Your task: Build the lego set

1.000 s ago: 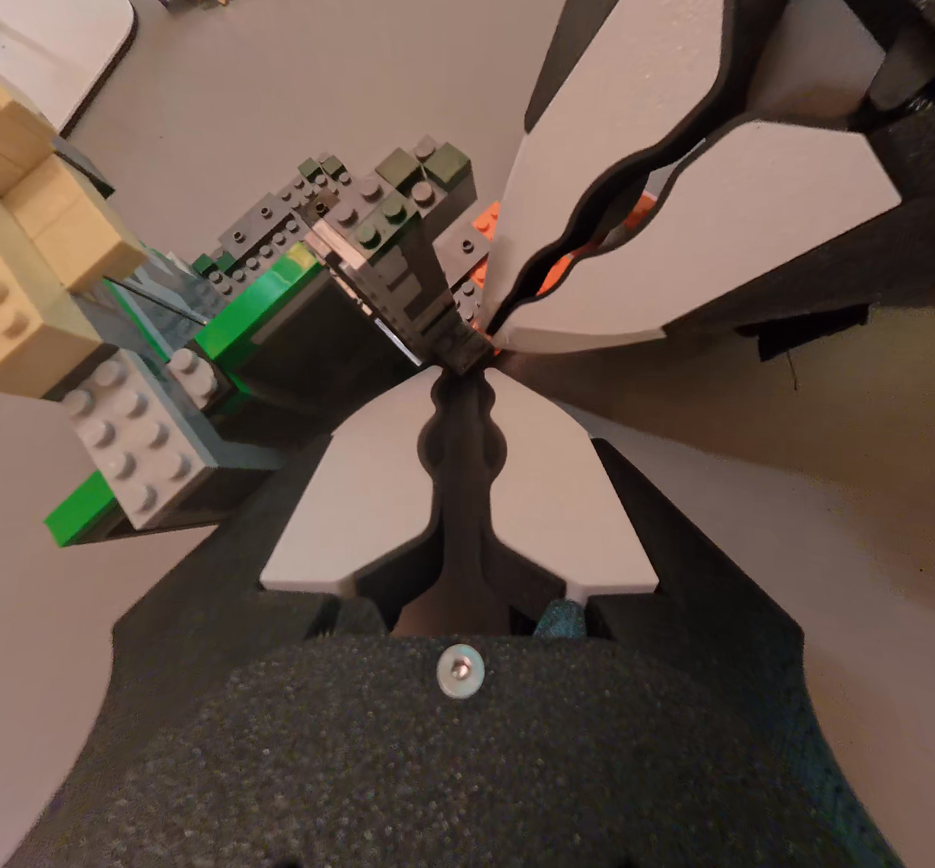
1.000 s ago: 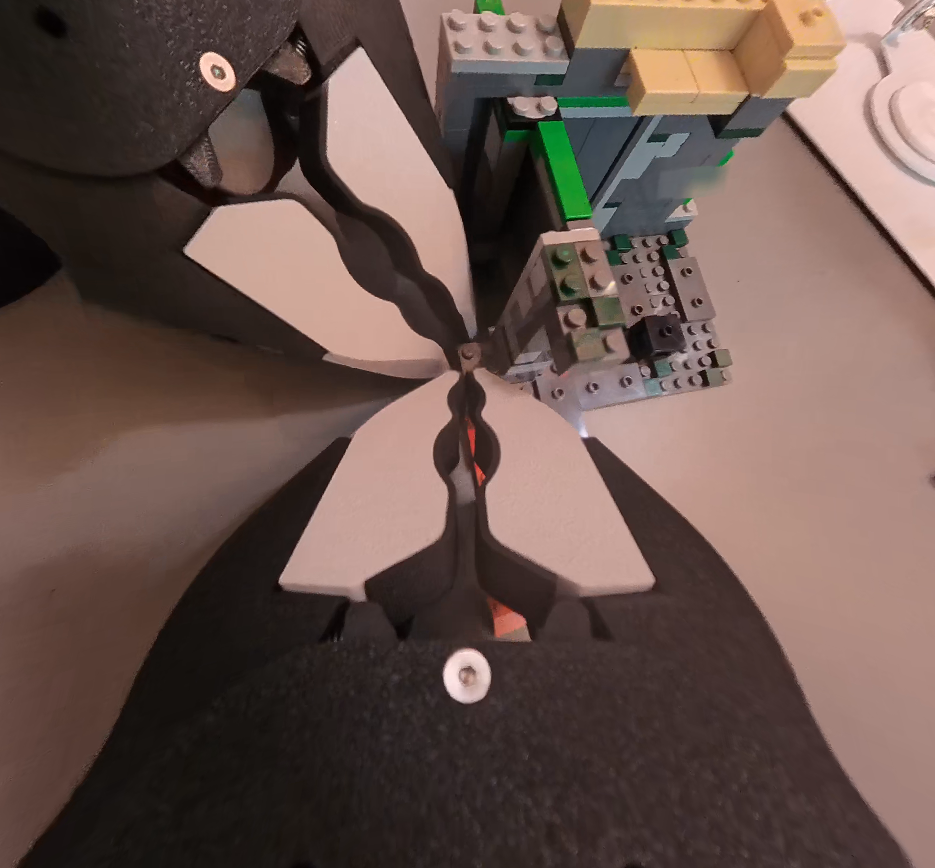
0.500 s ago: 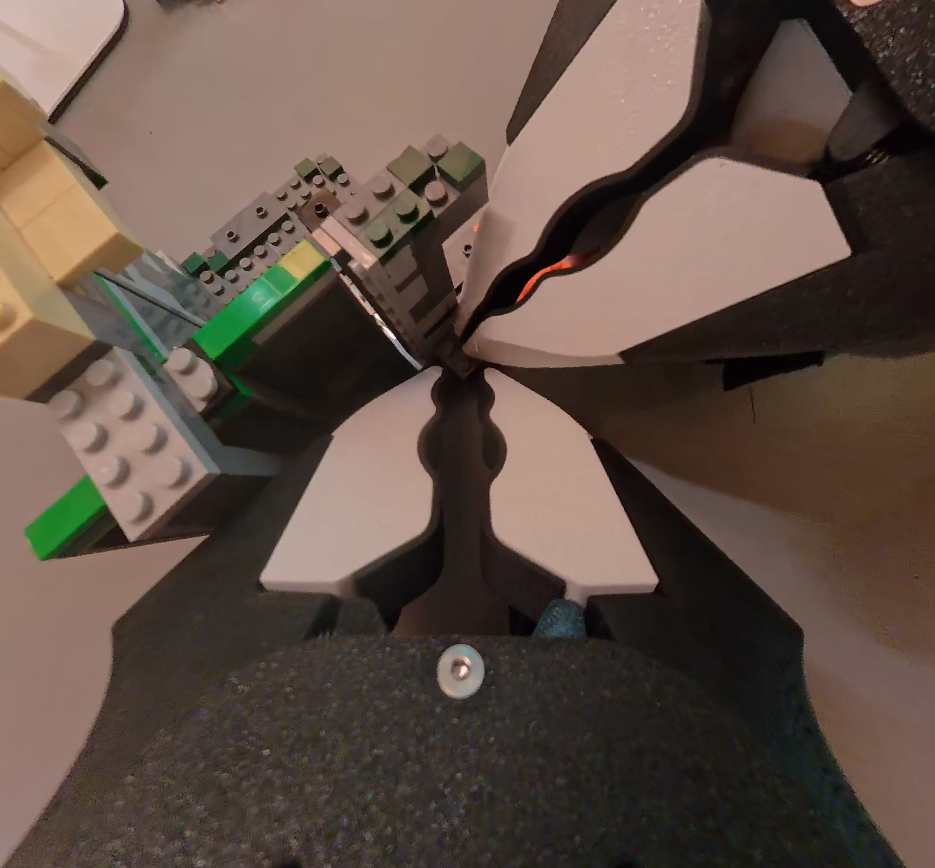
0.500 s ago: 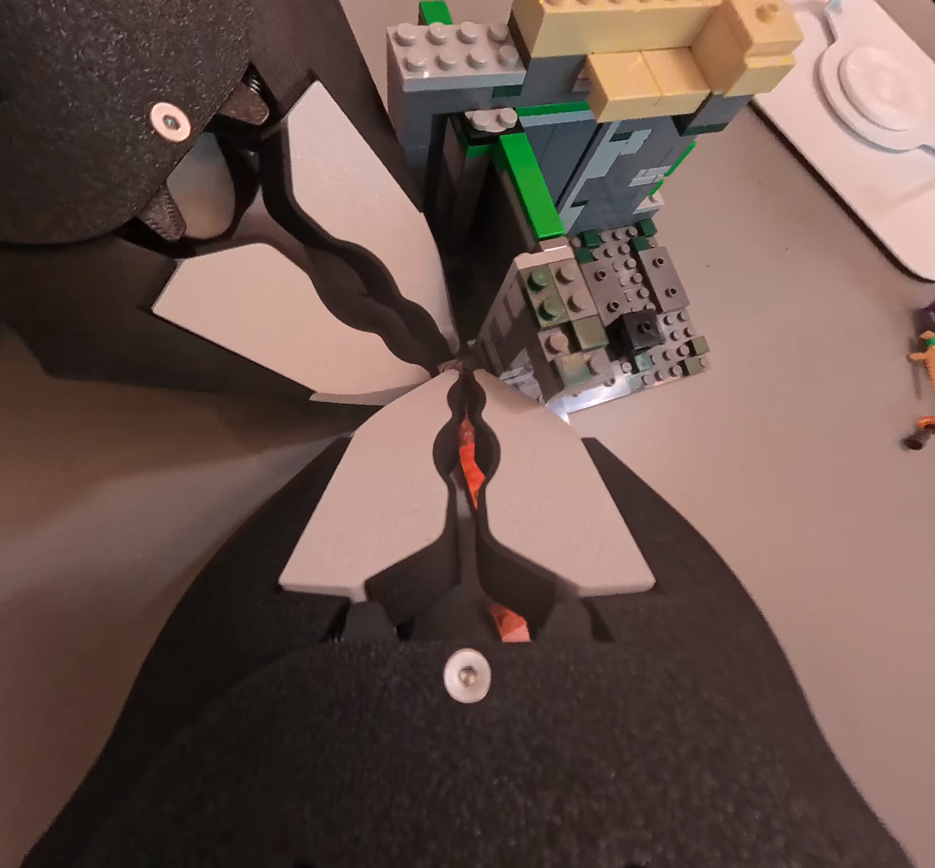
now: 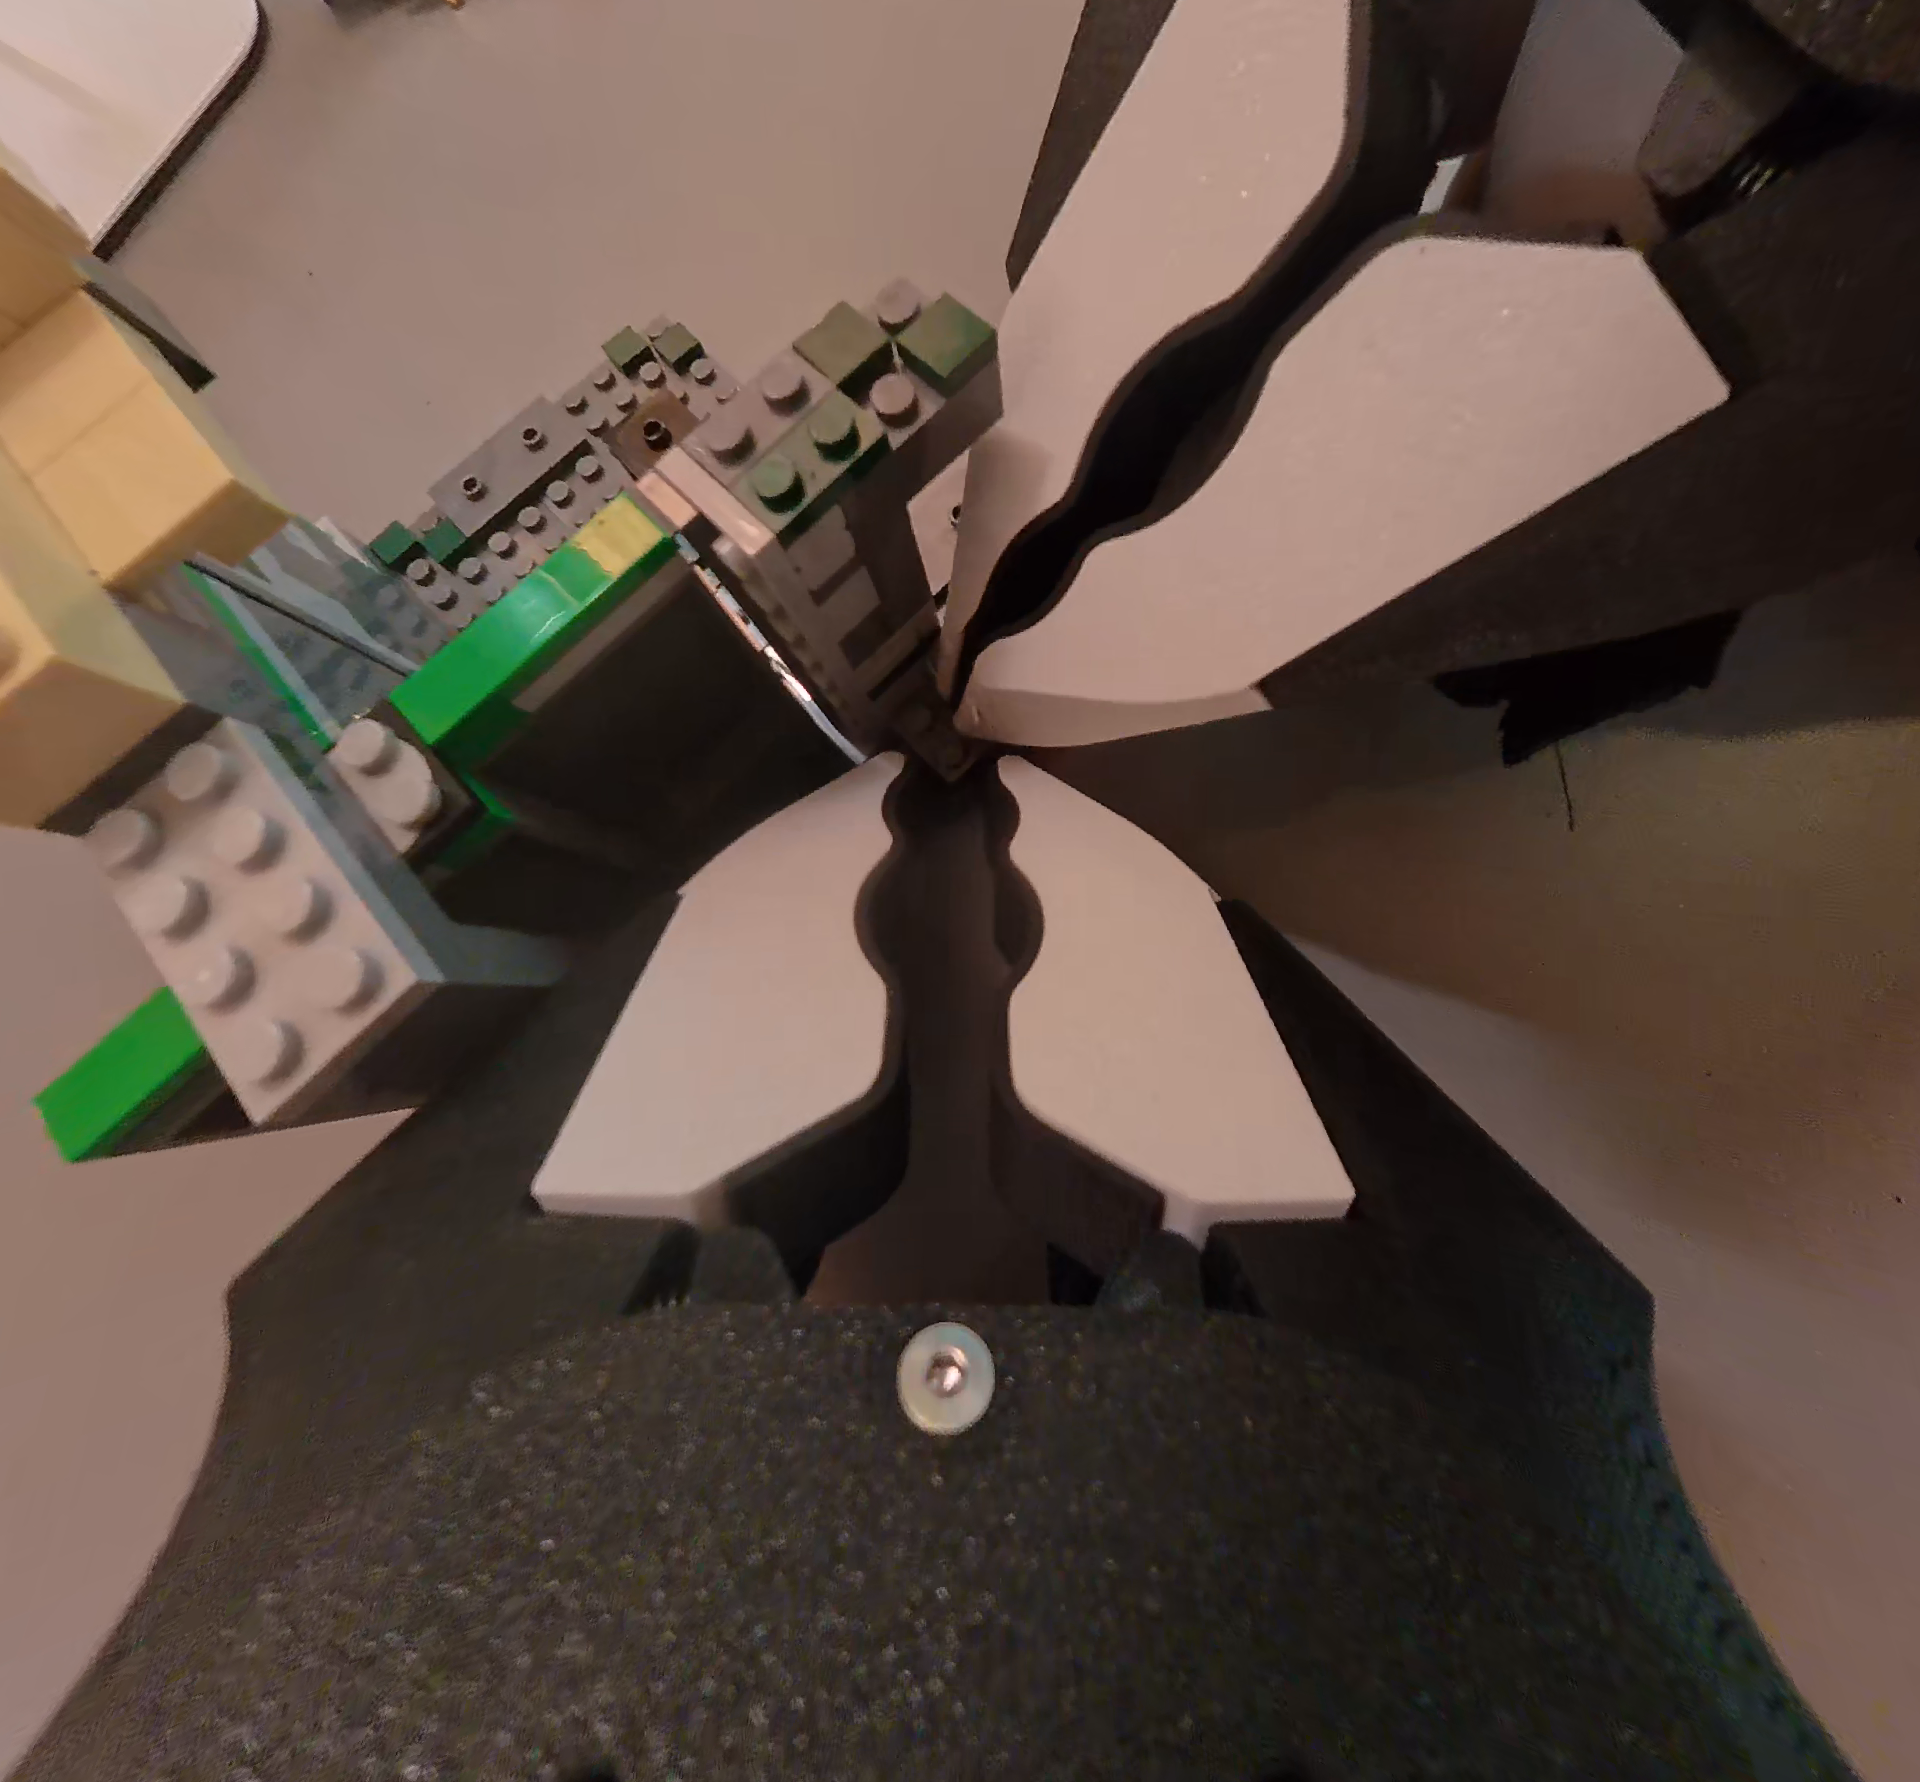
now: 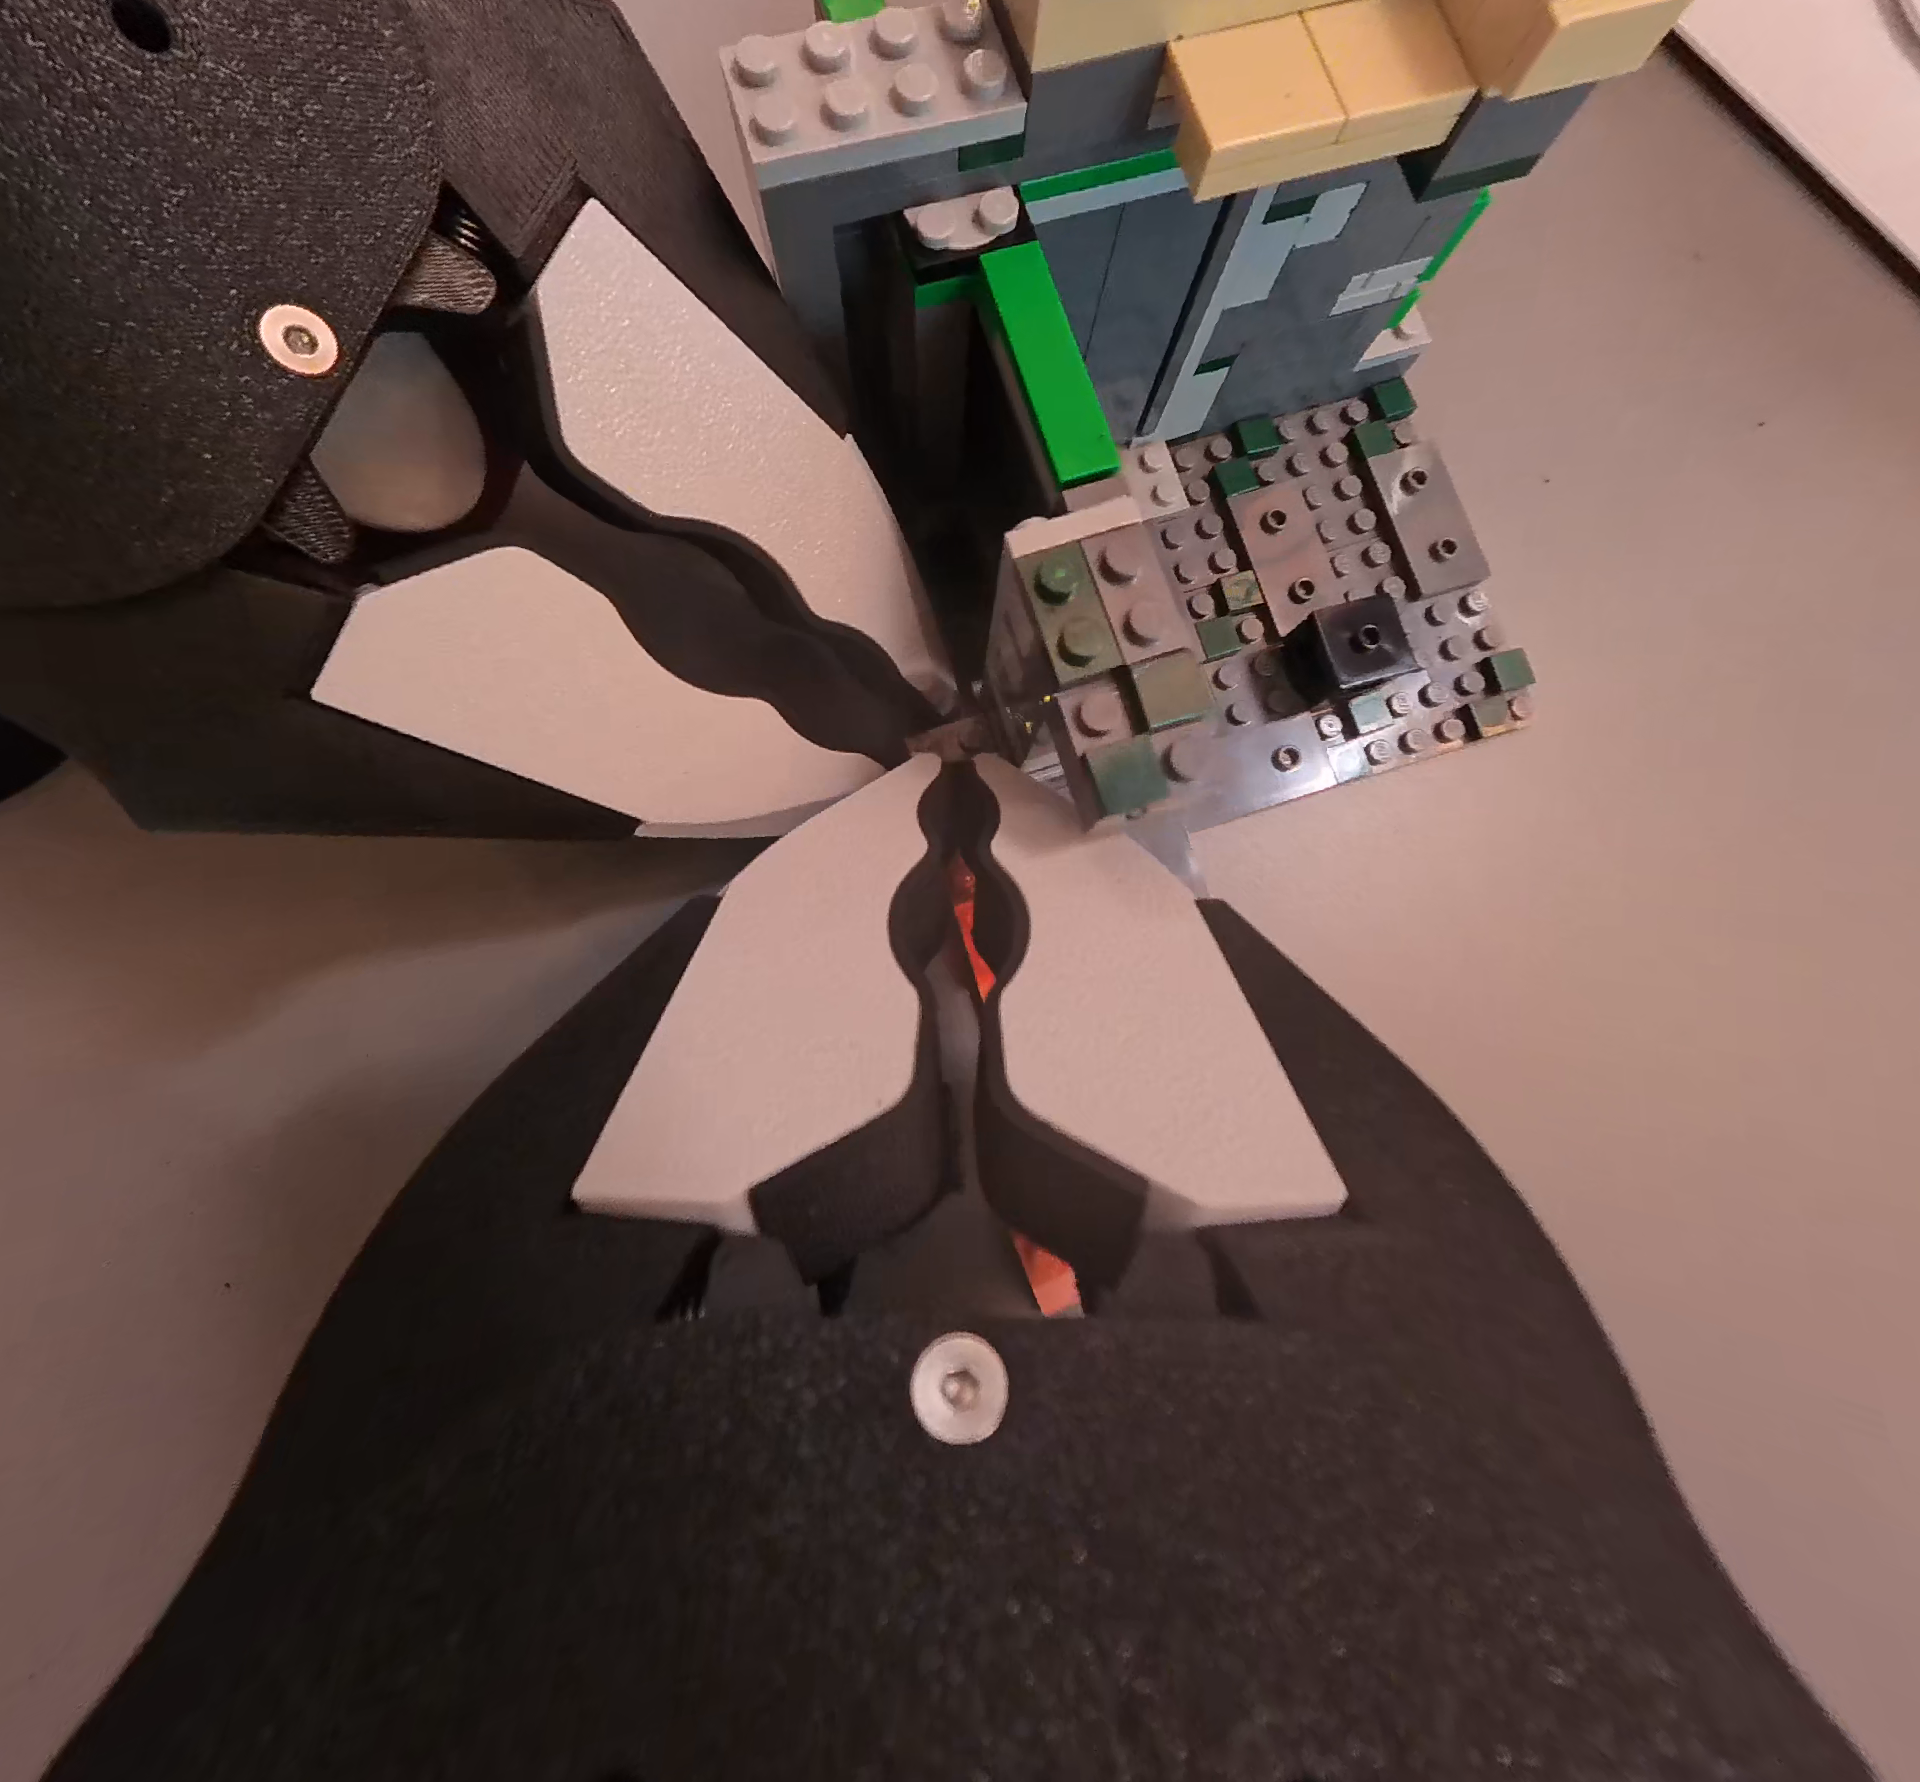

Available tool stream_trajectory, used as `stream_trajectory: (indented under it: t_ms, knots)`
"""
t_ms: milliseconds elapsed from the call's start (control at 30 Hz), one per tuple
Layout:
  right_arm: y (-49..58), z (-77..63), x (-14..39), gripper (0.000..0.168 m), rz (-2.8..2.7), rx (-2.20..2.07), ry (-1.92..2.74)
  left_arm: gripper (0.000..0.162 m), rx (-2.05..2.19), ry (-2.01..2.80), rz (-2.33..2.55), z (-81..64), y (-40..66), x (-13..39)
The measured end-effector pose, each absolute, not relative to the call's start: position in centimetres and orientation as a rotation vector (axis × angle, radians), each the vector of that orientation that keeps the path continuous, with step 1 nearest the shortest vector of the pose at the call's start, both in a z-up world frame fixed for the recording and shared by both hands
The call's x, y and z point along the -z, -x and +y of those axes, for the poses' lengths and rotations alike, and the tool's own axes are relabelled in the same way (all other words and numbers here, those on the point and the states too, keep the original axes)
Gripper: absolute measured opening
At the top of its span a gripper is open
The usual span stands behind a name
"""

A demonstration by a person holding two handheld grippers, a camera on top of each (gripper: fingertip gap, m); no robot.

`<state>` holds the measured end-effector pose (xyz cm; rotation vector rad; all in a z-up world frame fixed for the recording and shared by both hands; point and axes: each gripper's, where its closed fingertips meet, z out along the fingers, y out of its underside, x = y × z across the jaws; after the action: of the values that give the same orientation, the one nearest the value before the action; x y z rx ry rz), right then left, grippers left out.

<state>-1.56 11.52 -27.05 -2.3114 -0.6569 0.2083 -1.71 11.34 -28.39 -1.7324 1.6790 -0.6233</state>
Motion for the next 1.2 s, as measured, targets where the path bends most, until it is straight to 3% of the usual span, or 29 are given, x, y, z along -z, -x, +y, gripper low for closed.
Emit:
stream_trajectory:
  t_ms: [333, 400, 600, 900, 933, 1200]
  knots:
    - [-1.1, 8.8, 23.8, 0.000, -0.607, -0.314, 2.105, 0.012, 0.629, 1.717, 1.673, 11.2, 1.8, 28.2]
    - [-3.0, 8.3, 23.8, 0.014, -0.603, -0.271, 2.086, 0.012, 0.633, 1.719, 1.667, 11.1, 1.9, 28.1]
    - [-6.2, 5.7, 26.4, 0.031, -0.644, -0.299, 2.187, 0.012, 0.647, 1.706, 1.648, 10.4, 2.5, 27.4]
    - [-4.5, 5.6, 28.6, 0.023, -0.941, -0.225, 2.246, 0.011, 0.643, 1.706, 1.624, 9.8, 3.4, 27.0]
    - [-4.5, 5.7, 28.6, 0.016, -0.955, -0.222, 2.246, 0.011, 0.643, 1.707, 1.619, 9.8, 3.6, 27.0]
    - [-2.3, 7.7, 26.7, 0.016, -0.930, -0.213, 2.161, 0.011, 0.651, 1.710, 1.587, 10.1, 4.1, 26.7]
